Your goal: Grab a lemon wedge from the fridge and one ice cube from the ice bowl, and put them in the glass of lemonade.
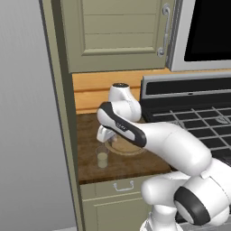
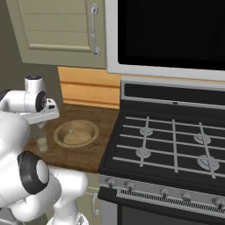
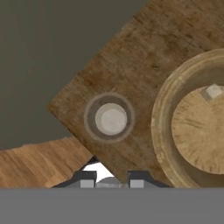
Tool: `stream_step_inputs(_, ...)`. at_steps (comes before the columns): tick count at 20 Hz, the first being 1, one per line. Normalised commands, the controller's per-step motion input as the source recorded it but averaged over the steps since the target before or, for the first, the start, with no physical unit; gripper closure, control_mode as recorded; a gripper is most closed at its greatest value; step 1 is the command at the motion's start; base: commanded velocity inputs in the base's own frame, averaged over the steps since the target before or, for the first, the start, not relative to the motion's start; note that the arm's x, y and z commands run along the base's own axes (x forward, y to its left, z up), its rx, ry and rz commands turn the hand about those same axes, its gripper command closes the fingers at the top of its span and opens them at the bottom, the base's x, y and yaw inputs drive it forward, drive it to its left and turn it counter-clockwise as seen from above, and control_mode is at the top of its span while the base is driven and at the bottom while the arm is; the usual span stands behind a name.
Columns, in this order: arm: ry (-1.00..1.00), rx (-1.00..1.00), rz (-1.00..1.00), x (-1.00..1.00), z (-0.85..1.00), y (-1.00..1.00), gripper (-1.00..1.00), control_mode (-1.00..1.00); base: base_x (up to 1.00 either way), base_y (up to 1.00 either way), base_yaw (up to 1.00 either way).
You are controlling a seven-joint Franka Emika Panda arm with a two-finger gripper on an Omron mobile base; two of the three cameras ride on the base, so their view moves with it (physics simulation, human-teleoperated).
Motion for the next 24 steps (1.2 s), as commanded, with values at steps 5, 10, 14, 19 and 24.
stream_step_inputs(5,0.00,-0.01,0.00,0.24,-0.02,0.12,1.00,-1.00,0.00,0.00,0.00)
stream_step_inputs(10,-0.10,-0.08,-0.12,-0.17,0.00,0.27,1.00,-1.00,0.00,0.00,0.00)
stream_step_inputs(14,-0.09,-0.09,-0.16,-0.08,0.00,0.19,1.00,-1.00,0.00,0.00,0.00)
stream_step_inputs(19,-0.01,0.00,0.00,0.02,-0.13,0.04,1.00,-1.00,0.00,0.00,0.00)
stream_step_inputs(24,0.00,0.00,0.00,0.15,-0.57,0.00,1.00,-1.00,0.00,0.00,0.00)
